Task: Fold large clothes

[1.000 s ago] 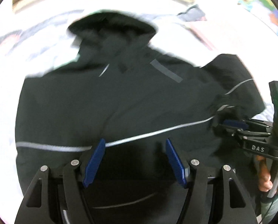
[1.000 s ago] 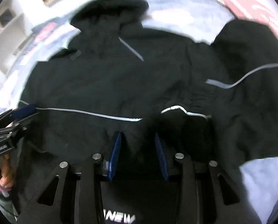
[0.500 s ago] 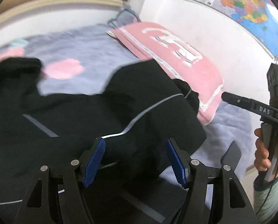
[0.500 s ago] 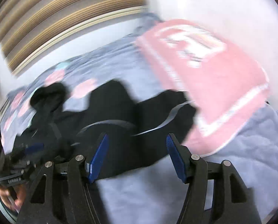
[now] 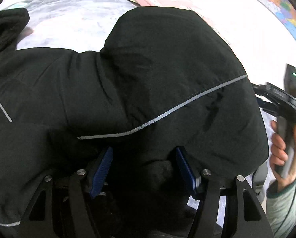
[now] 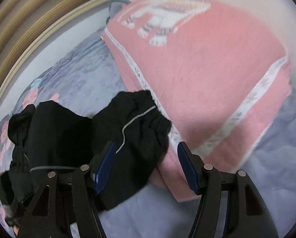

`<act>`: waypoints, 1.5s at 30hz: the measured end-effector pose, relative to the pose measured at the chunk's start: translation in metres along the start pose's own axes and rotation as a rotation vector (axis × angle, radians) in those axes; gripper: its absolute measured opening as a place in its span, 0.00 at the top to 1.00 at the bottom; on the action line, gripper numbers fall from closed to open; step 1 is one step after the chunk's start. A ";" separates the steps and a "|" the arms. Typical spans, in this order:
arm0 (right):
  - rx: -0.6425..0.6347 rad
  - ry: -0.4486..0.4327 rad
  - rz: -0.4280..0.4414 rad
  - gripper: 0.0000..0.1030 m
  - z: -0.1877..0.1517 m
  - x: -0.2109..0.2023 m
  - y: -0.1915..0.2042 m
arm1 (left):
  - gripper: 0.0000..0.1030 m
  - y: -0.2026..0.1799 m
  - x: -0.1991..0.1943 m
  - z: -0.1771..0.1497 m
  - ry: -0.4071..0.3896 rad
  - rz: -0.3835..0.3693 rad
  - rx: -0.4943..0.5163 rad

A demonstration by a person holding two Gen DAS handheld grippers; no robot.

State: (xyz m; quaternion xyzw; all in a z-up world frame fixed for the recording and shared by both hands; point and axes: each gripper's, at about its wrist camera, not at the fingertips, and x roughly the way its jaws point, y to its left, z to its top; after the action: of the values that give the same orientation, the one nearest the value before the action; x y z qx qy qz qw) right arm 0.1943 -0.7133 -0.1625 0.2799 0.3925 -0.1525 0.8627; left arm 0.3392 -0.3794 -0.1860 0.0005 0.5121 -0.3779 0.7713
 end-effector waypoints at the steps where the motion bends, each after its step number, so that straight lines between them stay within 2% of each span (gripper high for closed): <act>1: 0.013 0.020 -0.013 0.35 0.001 0.013 0.000 | 0.35 -0.001 0.000 -0.001 -0.003 0.005 0.008; 3: 0.015 0.053 -0.018 0.35 0.001 0.031 0.002 | 0.35 -0.004 0.000 -0.003 -0.007 0.016 0.022; 4: 0.012 0.086 -0.012 0.45 0.000 0.045 0.004 | 0.35 -0.004 -0.001 -0.004 -0.007 0.022 0.030; 6: 0.003 0.125 0.020 0.74 0.000 0.060 0.009 | 0.35 -0.005 -0.003 -0.005 -0.008 0.025 0.036; 7: -0.007 0.128 0.024 0.81 -0.001 0.063 0.011 | 0.35 -0.005 -0.004 -0.005 -0.011 0.025 0.037; 9: -0.055 0.081 0.025 0.85 -0.002 0.049 0.019 | 0.35 -0.009 -0.009 -0.006 -0.026 0.030 0.051; 11: -0.113 -0.011 0.042 0.86 -0.002 0.015 0.026 | 0.36 -0.017 -0.017 -0.007 -0.050 0.035 0.065; 15: -0.164 -0.160 -0.016 0.87 0.009 -0.046 0.023 | 0.36 -0.047 -0.050 0.004 -0.159 -0.022 0.119; 18: -0.174 -0.249 -0.062 0.87 0.024 -0.086 0.007 | 0.36 -0.078 -0.058 0.014 -0.182 -0.038 0.181; 21: -0.139 -0.254 -0.087 0.87 0.037 -0.099 -0.021 | 0.36 -0.098 -0.039 0.019 -0.137 -0.045 0.216; 22: -0.125 -0.242 -0.096 0.87 0.039 -0.098 -0.030 | 0.36 -0.101 -0.024 0.020 -0.097 -0.044 0.208; 26: -0.070 -0.165 -0.087 0.87 0.039 -0.072 -0.053 | 0.36 -0.081 0.038 0.016 0.069 -0.031 0.107; 29: -0.073 -0.118 -0.093 0.87 0.032 -0.048 -0.061 | 0.36 -0.078 0.044 0.016 0.087 -0.028 0.130; 31: -0.092 -0.119 -0.103 0.87 0.030 -0.044 -0.064 | 0.36 -0.081 0.034 0.019 0.082 -0.035 0.138; 35: -0.113 -0.166 -0.022 0.87 0.026 -0.058 -0.056 | 0.36 -0.072 -0.017 0.019 -0.018 -0.068 0.121; 38: -0.179 -0.199 0.017 0.87 0.018 -0.077 -0.030 | 0.36 -0.065 -0.063 0.019 -0.105 -0.082 0.108; 42: -0.278 -0.231 0.065 0.87 0.003 -0.102 0.026 | 0.36 -0.044 -0.119 0.013 -0.192 -0.014 0.113; 45: -0.350 -0.242 0.112 0.87 -0.012 -0.116 0.075 | 0.36 -0.008 -0.163 -0.004 -0.229 0.084 0.086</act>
State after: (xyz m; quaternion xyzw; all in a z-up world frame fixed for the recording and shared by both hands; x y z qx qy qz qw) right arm 0.1484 -0.6409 -0.0535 0.1270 0.2906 -0.0662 0.9461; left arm 0.3001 -0.2886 -0.0559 0.0119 0.4038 -0.3646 0.8390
